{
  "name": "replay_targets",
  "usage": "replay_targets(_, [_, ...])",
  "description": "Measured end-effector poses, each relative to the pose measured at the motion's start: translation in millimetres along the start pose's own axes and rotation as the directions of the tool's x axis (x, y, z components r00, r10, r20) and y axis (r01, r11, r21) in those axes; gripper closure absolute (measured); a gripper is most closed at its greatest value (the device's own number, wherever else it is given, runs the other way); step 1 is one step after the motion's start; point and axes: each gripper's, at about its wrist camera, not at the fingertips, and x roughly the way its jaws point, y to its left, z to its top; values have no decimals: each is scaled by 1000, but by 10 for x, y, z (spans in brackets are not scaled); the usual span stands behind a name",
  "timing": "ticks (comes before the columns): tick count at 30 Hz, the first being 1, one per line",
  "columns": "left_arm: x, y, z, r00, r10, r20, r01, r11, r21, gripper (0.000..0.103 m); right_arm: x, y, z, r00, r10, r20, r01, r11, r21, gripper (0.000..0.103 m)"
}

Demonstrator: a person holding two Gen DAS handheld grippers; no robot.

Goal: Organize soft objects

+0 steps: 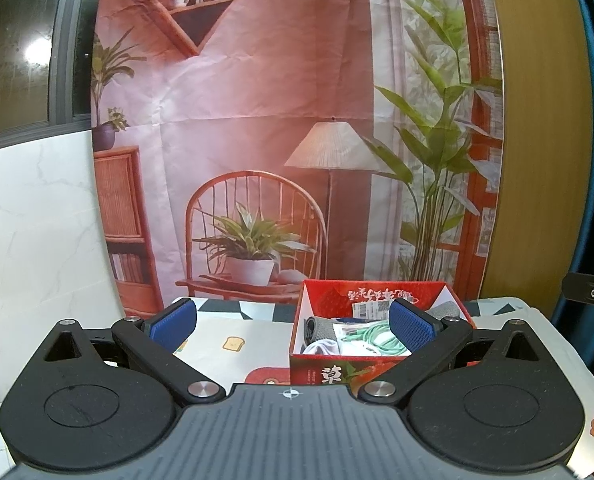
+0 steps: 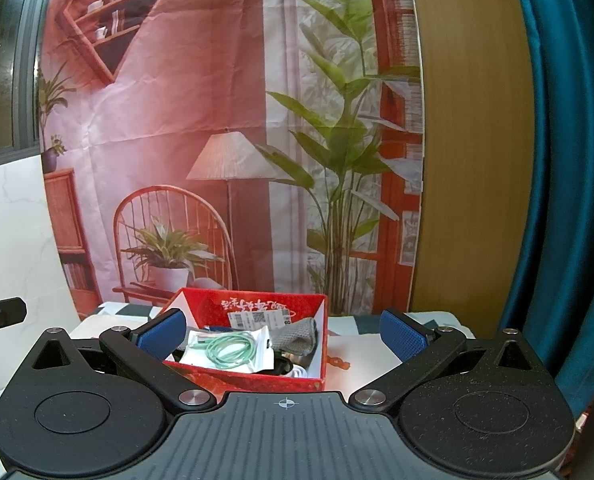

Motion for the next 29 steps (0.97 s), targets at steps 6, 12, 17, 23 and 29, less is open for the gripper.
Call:
replay_targets(6, [-28,-10,1,1000,3,8,-3,1000,-5,0,-5,-22,-18,1000,-3,7,3,1000,-1,0])
replay_targets(12, [-36,3,0,1000,2,12,-2,1000,-9,0,-42,-5,-5,1000,-10,20,10,1000,-8,0])
replay_targets(17, [-39,-2,0,1000,3,12,-2,1000,-10,0,-58,1,-3,1000,-12,24,13,1000,-14,0])
replay_targets(23, [-49,-7,1,1000,0,16,0,1000,-9,0,-62,0,-6,1000,-13,23,13,1000,-14,0])
replay_targets(29, [-76,-23,1,1000,-5,23,5,1000,-7,0,-63,-2,0,1000,-13,24,13,1000,-14,0])
